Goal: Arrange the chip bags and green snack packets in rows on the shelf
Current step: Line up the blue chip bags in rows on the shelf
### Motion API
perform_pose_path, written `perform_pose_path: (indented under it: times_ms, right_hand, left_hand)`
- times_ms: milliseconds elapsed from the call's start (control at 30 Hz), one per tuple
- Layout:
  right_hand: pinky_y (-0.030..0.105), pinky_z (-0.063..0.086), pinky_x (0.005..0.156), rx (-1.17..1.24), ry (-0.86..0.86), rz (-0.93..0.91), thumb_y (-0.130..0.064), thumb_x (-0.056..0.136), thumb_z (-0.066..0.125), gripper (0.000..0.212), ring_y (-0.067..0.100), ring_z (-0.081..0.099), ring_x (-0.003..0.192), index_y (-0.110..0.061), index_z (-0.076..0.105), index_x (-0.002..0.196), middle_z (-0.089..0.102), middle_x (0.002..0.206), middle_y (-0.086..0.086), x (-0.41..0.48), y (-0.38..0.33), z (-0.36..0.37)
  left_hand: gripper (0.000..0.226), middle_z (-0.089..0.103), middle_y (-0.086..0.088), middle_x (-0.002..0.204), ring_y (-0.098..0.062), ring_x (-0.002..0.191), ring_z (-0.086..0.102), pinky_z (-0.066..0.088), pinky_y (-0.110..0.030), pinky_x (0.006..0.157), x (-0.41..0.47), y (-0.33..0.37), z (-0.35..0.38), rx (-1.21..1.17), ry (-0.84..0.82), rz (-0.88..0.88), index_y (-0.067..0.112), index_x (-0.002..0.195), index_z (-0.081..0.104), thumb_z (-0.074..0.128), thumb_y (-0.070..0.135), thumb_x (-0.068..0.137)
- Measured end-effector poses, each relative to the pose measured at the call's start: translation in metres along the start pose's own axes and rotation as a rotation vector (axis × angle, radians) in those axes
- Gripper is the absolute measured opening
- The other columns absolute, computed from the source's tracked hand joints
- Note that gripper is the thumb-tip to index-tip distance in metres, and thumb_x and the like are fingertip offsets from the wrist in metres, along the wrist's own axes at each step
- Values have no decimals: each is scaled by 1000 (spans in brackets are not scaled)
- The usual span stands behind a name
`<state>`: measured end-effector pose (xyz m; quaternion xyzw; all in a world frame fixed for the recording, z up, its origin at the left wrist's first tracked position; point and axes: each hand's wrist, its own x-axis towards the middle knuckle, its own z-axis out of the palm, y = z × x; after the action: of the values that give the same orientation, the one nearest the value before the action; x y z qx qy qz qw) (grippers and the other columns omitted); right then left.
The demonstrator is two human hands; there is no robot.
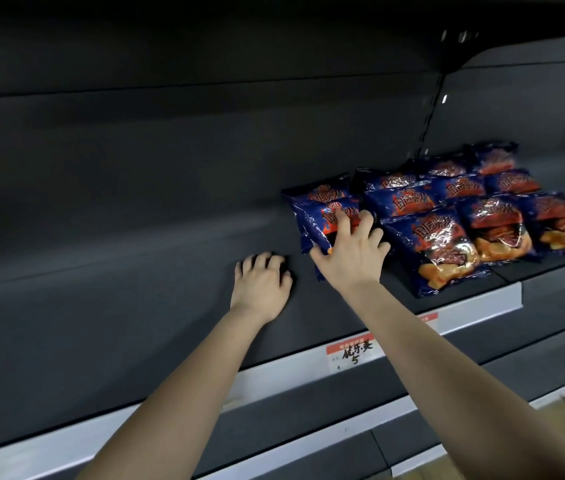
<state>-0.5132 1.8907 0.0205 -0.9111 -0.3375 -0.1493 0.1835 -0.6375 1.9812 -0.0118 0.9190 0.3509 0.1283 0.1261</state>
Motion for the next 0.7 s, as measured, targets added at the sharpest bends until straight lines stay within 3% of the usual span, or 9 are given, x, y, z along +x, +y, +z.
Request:
perform_pose_path:
  times_ms: [100, 200, 267, 367, 500, 700]
  right_hand:
    - [56, 22, 107, -48, 30, -9, -56, 82, 56, 84, 43, 17, 138, -7, 29, 145, 5, 157, 16, 6, 1, 2]
    - [54, 4, 115, -47, 20, -129, -45, 86, 59, 90, 41, -3, 145, -6, 11, 152, -7, 158, 18, 8, 4, 8]
    - [51, 3, 117, 9, -35, -168, -37, 88, 57, 89, 43, -4, 144, -20, -2, 153, -9, 159, 17, 8, 4, 10]
    - [57, 6, 114, -9, -117, -118, -43, 91, 49, 88, 49, -4, 142, -33, -17, 149, -11, 158, 18, 11, 2, 14]
    - [56, 0, 114, -41, -106, -117, -56, 87, 47, 93, 51, -8, 141, -29, -15, 150, -13, 157, 22, 12, 0, 21]
    - [54, -2, 115, -61, -88, -140, -60, 86, 48, 95, 49, -10, 141, -27, -12, 151, -12, 156, 26, 21, -5, 29]
  left_hand:
    - [40, 36, 1, 146, -25, 136, 26, 14, -44, 116, -1, 0, 1, -1, 12, -2, 23, 135, 43, 33, 36, 98]
    - [40, 37, 2, 145, -23, 136, 27, 14, -42, 116, -1, 0, 0, 1, 24, -2, 23, 134, 44, 33, 36, 98]
    - [40, 38, 2, 145, -23, 135, 28, 14, -41, 116, -1, 0, 0, 2, 27, 3, 23, 134, 44, 33, 36, 98]
    - [40, 37, 2, 145, -23, 136, 28, 14, -41, 117, -1, 0, 1, 4, 29, 3, 23, 135, 43, 33, 36, 98]
    - [41, 37, 2, 146, -22, 136, 27, 14, -41, 117, -1, 0, 1, 13, 31, -1, 23, 136, 42, 33, 36, 98]
    - [42, 36, 2, 147, -22, 137, 26, 13, -41, 117, -1, 0, 1, 22, 21, -3, 23, 137, 41, 33, 37, 98]
